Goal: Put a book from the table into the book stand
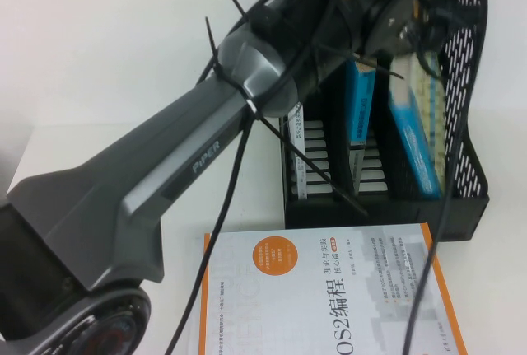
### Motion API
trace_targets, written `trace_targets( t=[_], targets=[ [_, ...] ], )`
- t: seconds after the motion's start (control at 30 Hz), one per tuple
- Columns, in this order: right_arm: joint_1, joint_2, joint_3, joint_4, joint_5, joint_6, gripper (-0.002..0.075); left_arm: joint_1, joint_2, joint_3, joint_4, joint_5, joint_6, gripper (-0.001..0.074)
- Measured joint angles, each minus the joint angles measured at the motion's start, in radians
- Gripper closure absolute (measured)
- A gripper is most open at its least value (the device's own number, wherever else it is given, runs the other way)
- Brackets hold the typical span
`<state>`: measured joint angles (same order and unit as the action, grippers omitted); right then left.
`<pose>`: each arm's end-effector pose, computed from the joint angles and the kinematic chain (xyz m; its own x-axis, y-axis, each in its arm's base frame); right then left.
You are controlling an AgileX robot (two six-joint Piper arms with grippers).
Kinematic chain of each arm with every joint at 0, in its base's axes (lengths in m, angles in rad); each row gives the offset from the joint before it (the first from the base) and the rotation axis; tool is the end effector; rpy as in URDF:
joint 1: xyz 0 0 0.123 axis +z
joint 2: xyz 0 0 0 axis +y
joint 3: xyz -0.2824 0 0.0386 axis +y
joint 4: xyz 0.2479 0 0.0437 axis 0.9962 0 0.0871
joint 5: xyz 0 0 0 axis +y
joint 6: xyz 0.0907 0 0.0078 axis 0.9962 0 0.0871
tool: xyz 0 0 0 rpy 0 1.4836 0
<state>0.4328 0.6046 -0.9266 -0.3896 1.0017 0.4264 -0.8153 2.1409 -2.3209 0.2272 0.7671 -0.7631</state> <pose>0.0886 0.0088 0.3895 -0.5004 -0.0150 -0.8657 -0.0481 0.9988 0.0105 0.3535 -0.3545 0.3851 -0.6166 -0.1565 -0.7715 0.3352 0.8345 -0.4372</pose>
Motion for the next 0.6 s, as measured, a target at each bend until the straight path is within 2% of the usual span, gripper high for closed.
trace_targets(
  t=[0.07,0.17,0.3,0.4,0.47,0.6],
  targets=[
    [0.000,0.000,0.000,0.006,-0.004,-0.014,0.0729,0.004,0.002,-0.008,0.020,-0.081,0.011,0.0370],
    [0.000,0.000,0.002,0.011,-0.024,-0.023,0.0729,0.009,0.002,-0.012,0.021,-0.143,0.036,0.0255],
    [0.000,0.000,0.005,0.014,-0.036,-0.053,0.0729,0.009,0.002,-0.012,0.030,-0.170,0.075,0.0241],
    [0.000,0.000,0.009,0.015,-0.043,-0.106,0.0729,0.009,-0.003,-0.012,0.063,-0.172,0.084,0.0288],
    [0.000,0.000,0.016,0.014,-0.055,-0.147,0.0729,0.009,-0.018,-0.012,0.079,-0.157,0.092,0.0354],
    [0.000,0.000,0.047,0.014,-0.090,-0.180,0.0729,0.009,-0.077,-0.012,0.126,-0.075,0.149,0.0589]
  ],
)
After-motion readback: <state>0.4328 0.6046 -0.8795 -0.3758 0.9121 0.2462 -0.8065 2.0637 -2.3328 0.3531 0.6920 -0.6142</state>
